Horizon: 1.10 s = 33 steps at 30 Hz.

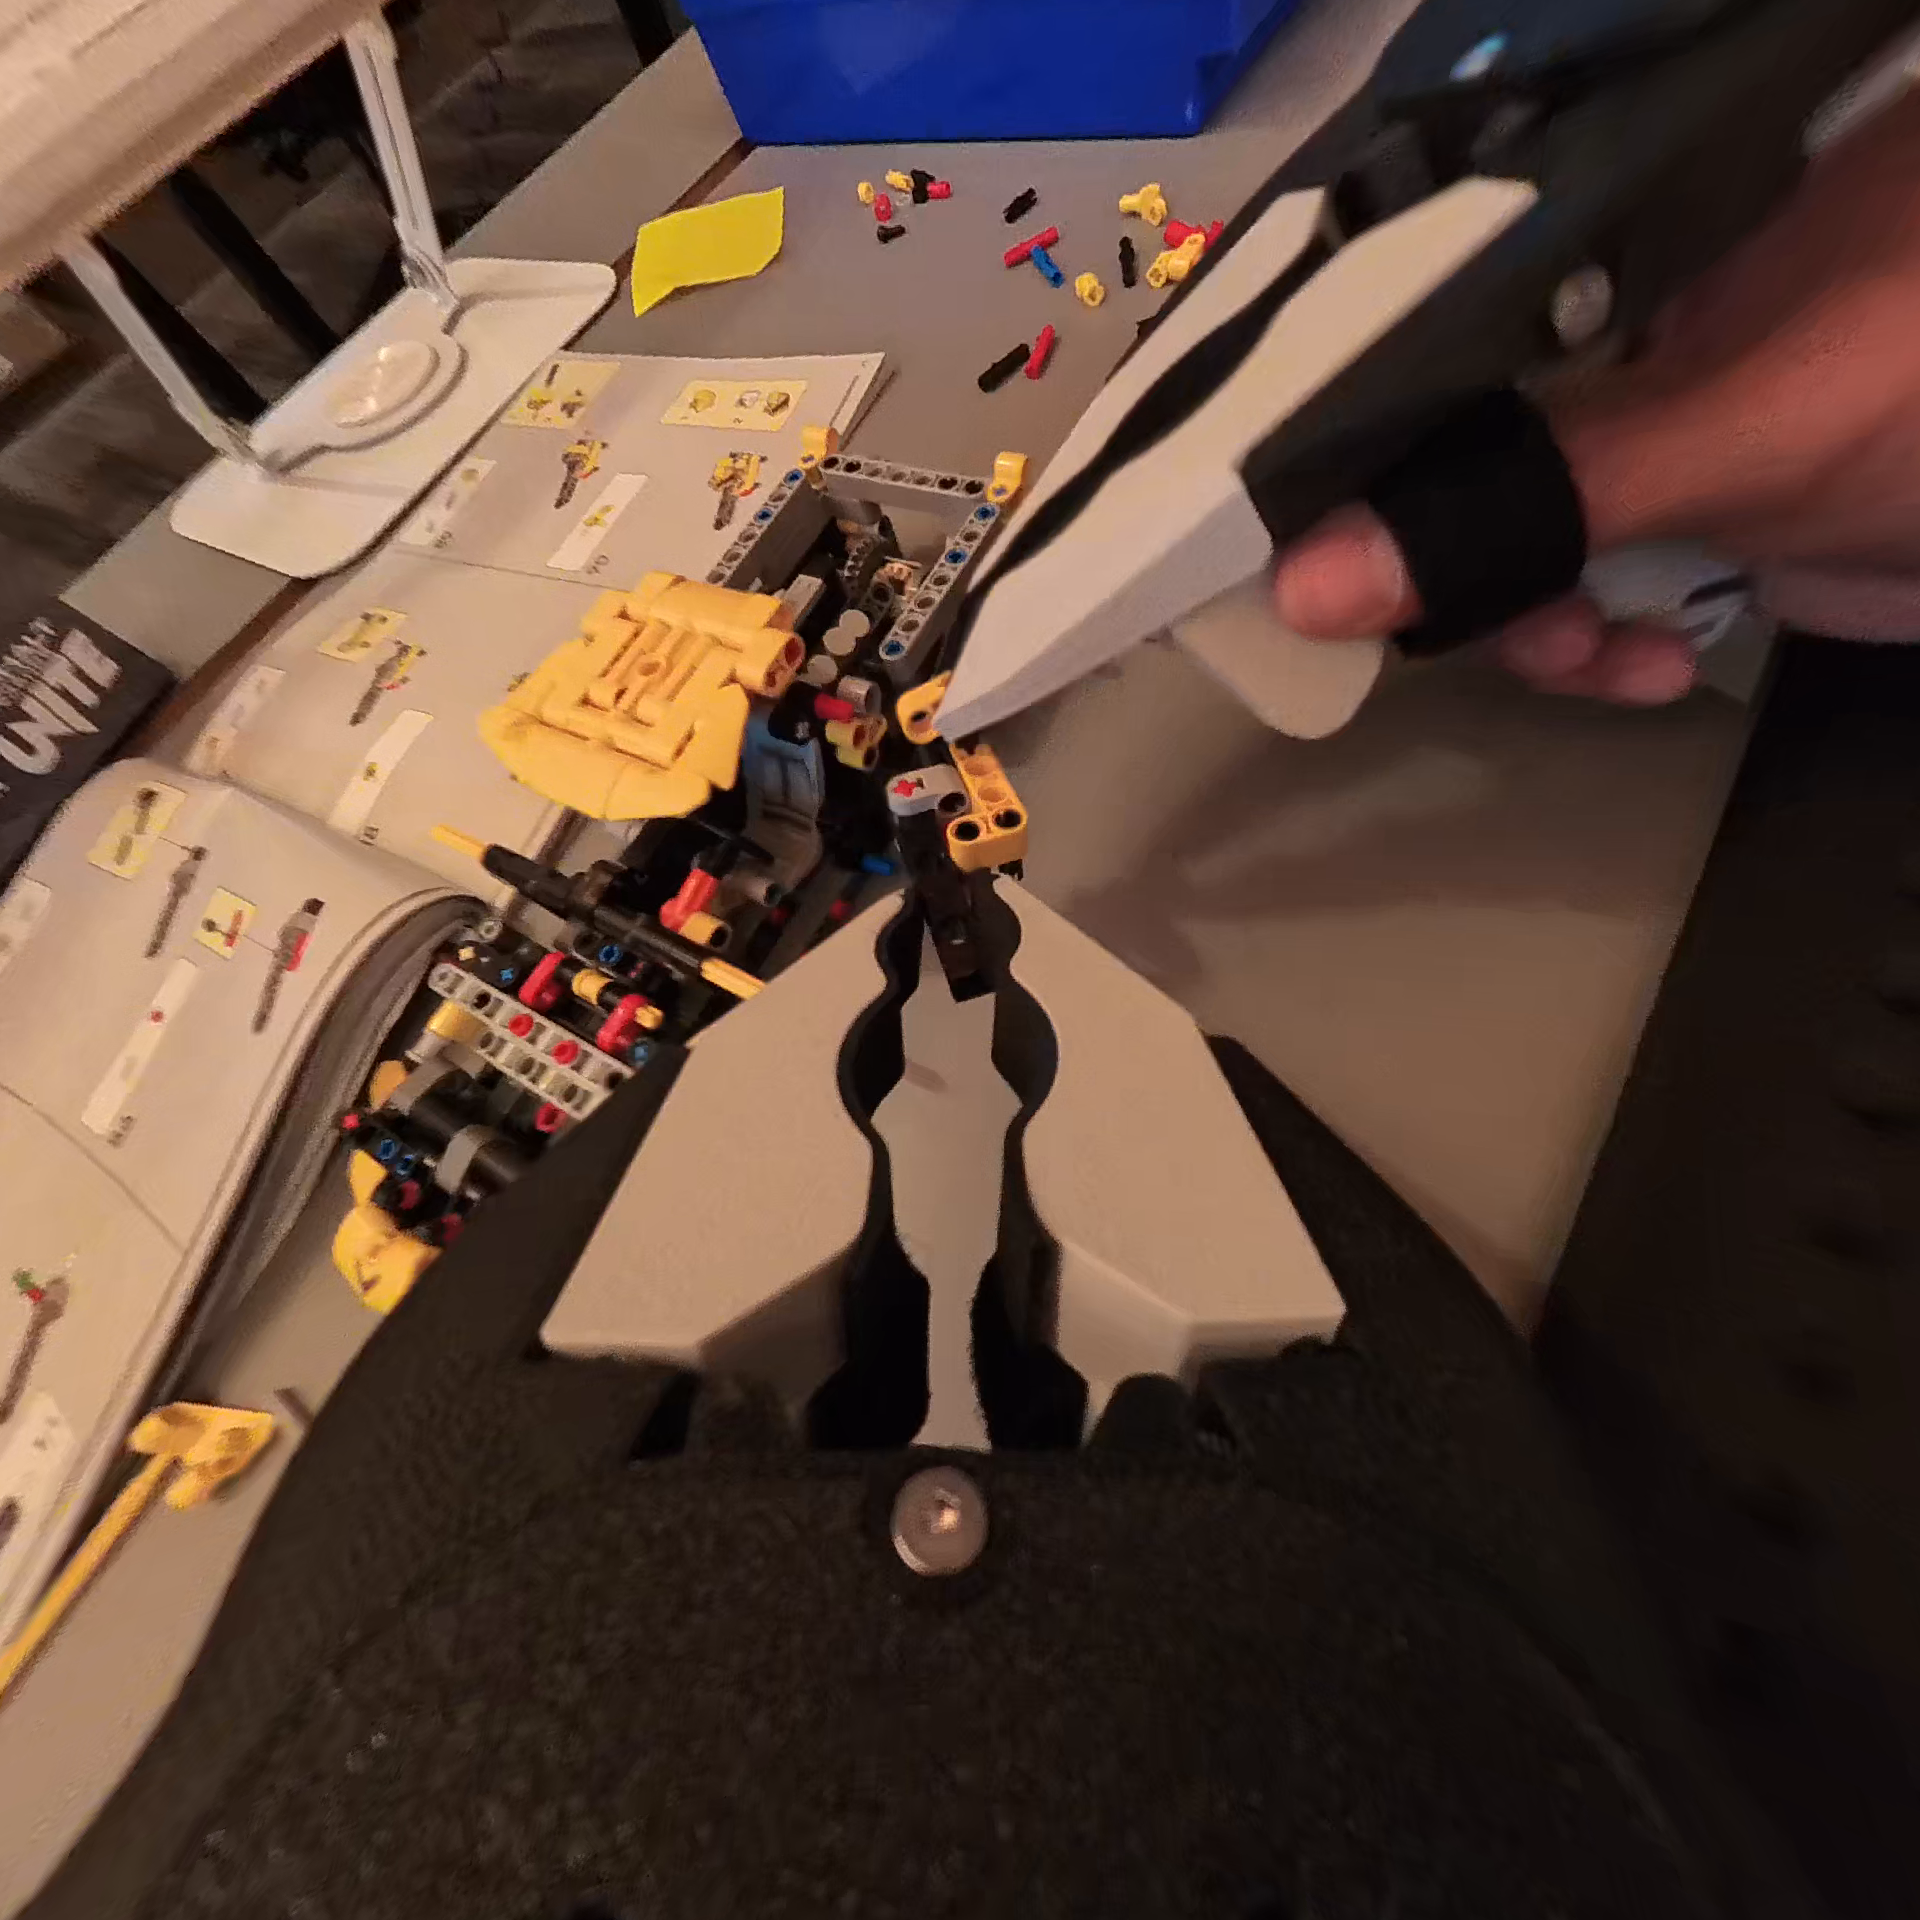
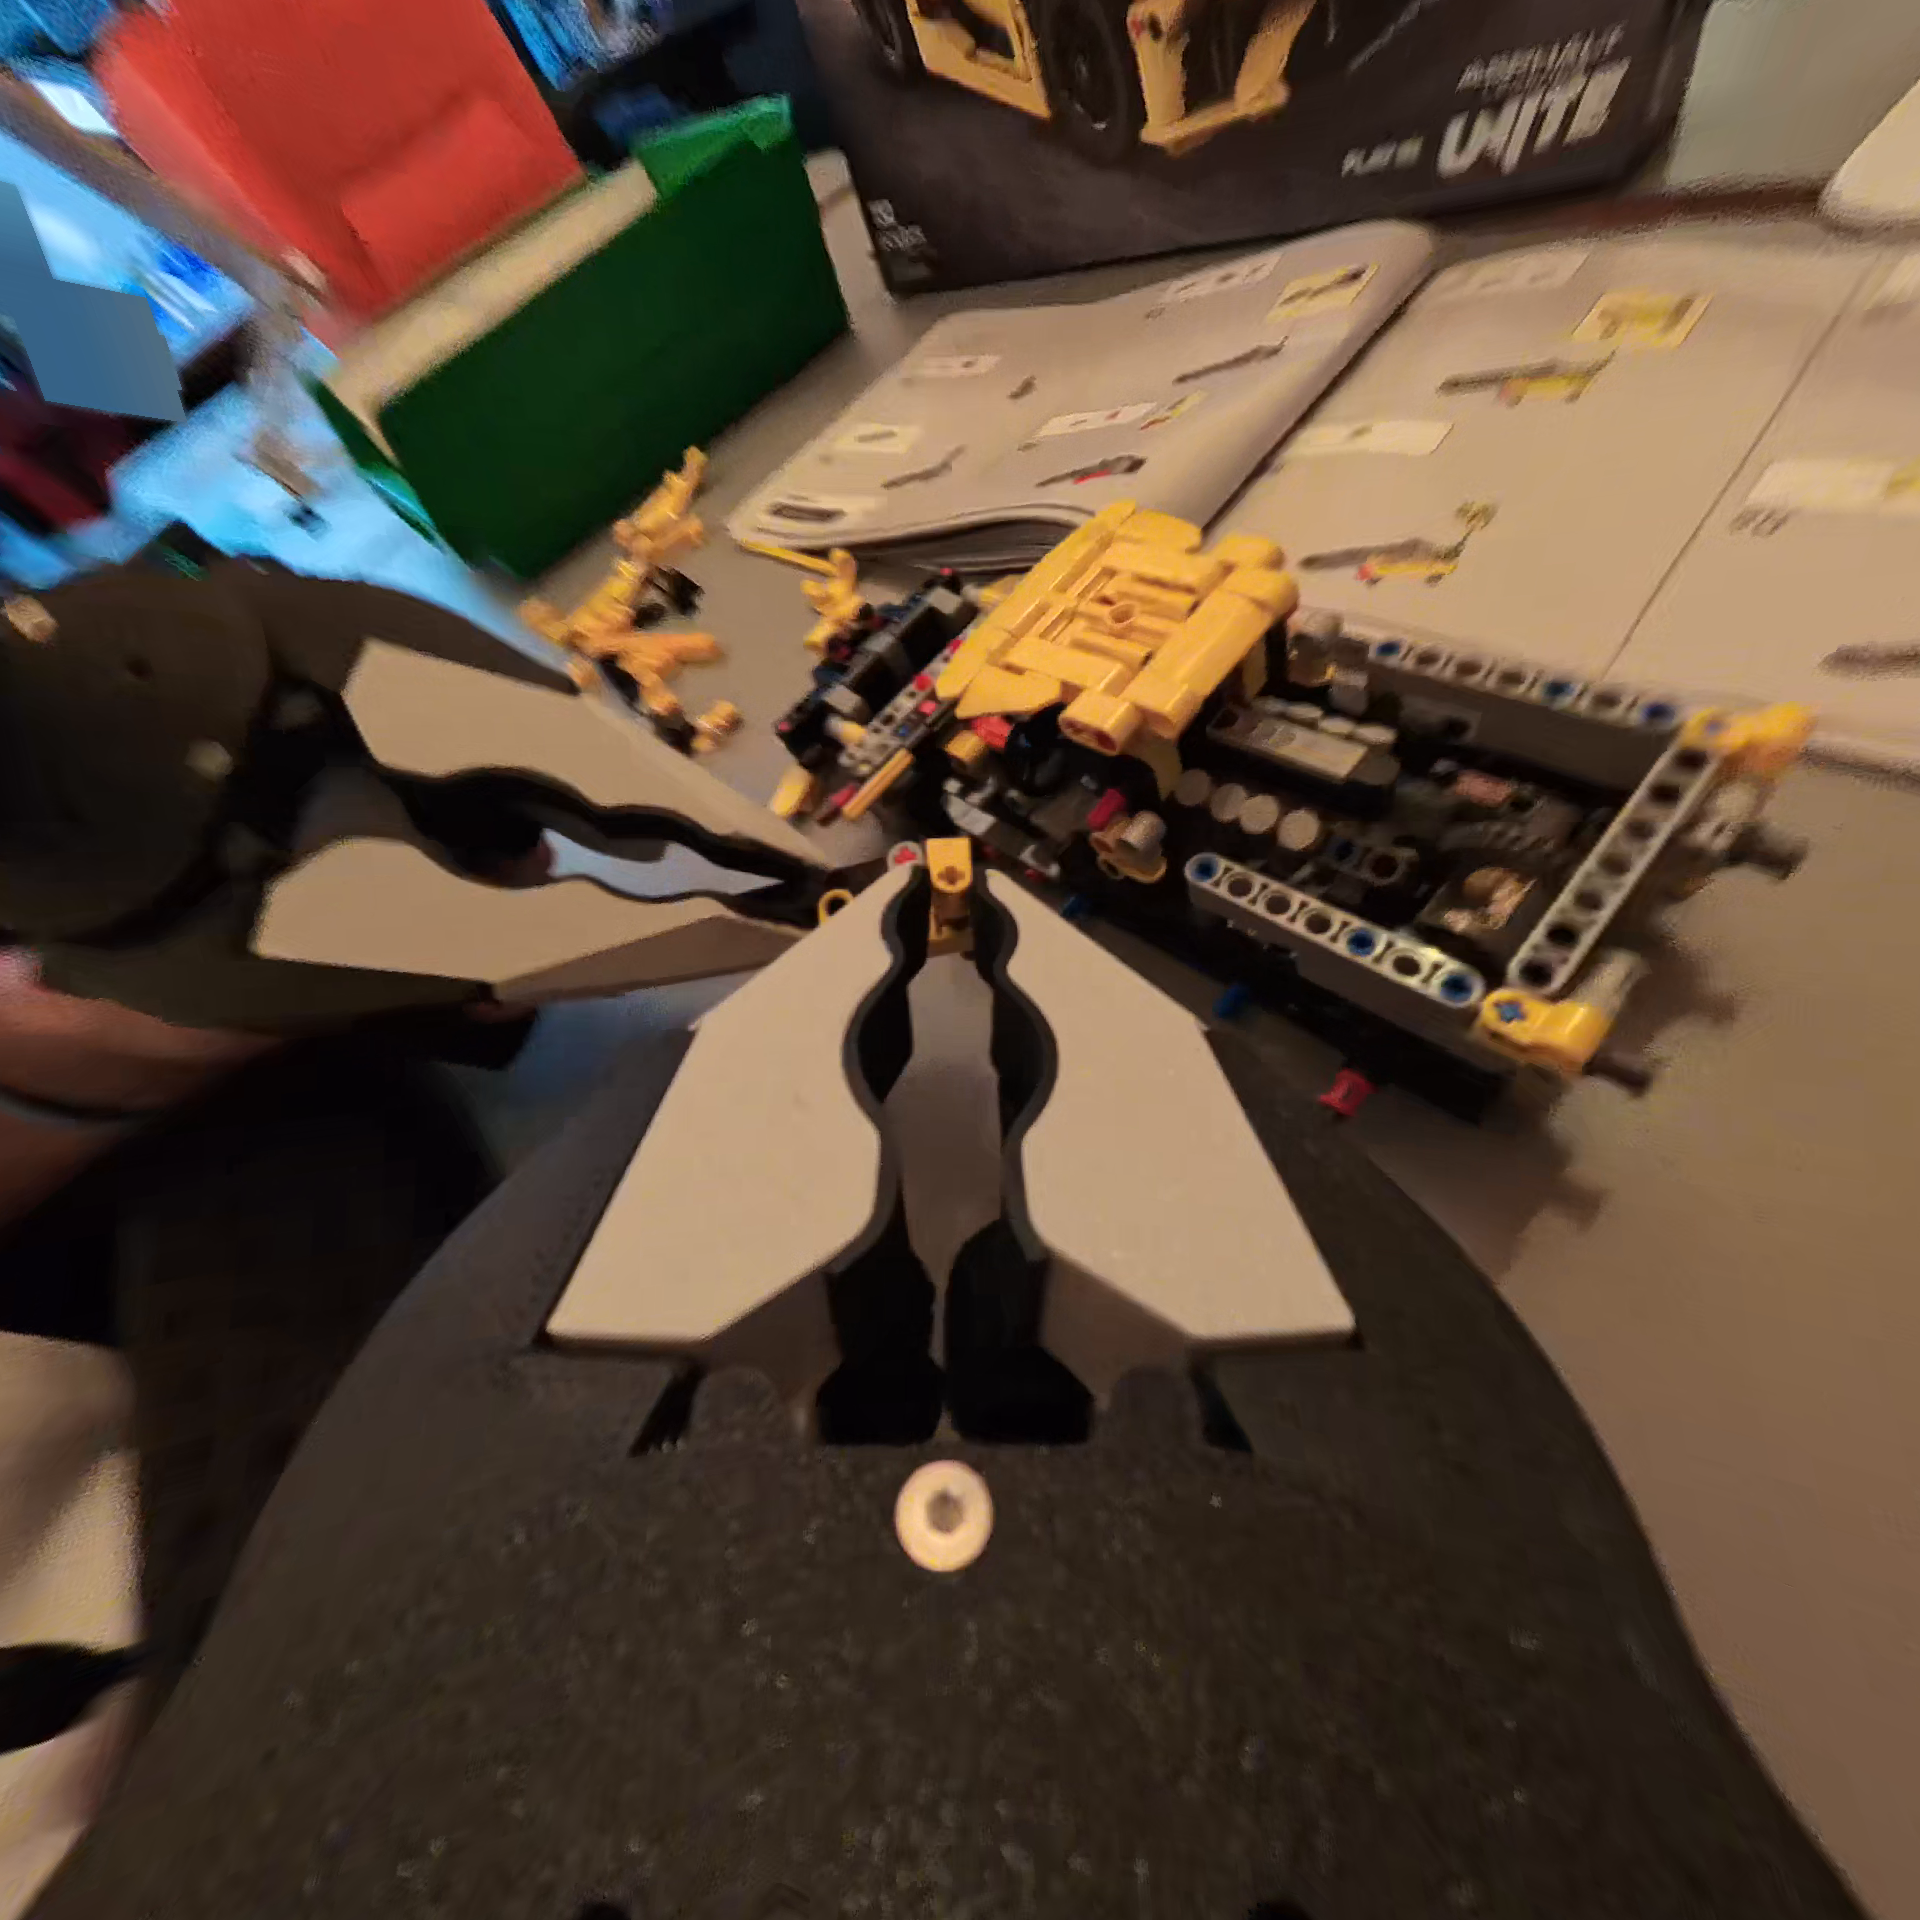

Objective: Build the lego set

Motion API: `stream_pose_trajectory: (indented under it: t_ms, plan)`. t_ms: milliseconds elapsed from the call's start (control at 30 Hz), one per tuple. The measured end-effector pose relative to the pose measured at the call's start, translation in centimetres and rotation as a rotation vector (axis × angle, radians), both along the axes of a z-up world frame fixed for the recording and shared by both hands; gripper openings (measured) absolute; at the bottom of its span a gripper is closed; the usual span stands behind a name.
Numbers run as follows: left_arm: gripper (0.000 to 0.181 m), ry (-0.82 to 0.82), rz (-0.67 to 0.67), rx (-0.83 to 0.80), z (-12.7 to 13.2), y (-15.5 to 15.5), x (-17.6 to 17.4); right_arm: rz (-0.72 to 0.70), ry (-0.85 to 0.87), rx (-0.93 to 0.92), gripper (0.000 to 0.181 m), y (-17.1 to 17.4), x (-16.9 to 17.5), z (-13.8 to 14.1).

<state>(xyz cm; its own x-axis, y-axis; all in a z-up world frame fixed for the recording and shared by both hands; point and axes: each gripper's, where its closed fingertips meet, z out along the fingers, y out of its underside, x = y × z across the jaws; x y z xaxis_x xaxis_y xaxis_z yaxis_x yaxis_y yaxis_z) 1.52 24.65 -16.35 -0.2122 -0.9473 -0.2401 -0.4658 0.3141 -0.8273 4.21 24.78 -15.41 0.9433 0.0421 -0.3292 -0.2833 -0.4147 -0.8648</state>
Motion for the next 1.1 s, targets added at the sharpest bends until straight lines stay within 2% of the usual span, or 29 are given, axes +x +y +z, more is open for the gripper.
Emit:
stream_pose_trajectory:
  t_ms: [67,133,200,367,633,867,1000,1100]
  plan:
    - [0.009,0.007,0.005,-0.064,0.0,0.1,0.0,-0.032,-0.195,-0.033,0.007,0.1,0.0,-0.1]
    - [0.009,0.011,0.013,-0.104,0.0,0.2,-0.1,-0.065,-0.260,-0.054,0.007,0.2,0.0,-0.2]
    - [0.009,0.018,0.013,-0.135,0.0,0.2,-0.1,-0.068,-0.177,-0.066,0.007,0.2,-0.1,-0.5]
    - [0.009,0.030,0.001,-0.313,0.2,-0.1,-0.2,-0.010,0.205,-0.037,0.006,-0.1,-0.3,-0.9]
    - [0.009,0.042,0.009,-0.546,0.3,0.2,-0.2,0.007,0.242,0.030,0.007,0.1,-0.4,0.1]
    - [0.009,0.029,0.002,-0.569,0.6,0.4,-0.3,0.013,0.095,0.044,0.006,0.3,-0.6,0.6]
    - [0.009,0.052,0.007,-0.518,0.0,0.9,-0.8,0.078,0.089,0.057,0.017,-0.2,-0.9,1.1]
    - [0.009,0.087,0.008,-0.438,-0.3,2.0,-2.9,0.155,-0.044,-0.010,0.024,-1.2,-0.2,0.3]
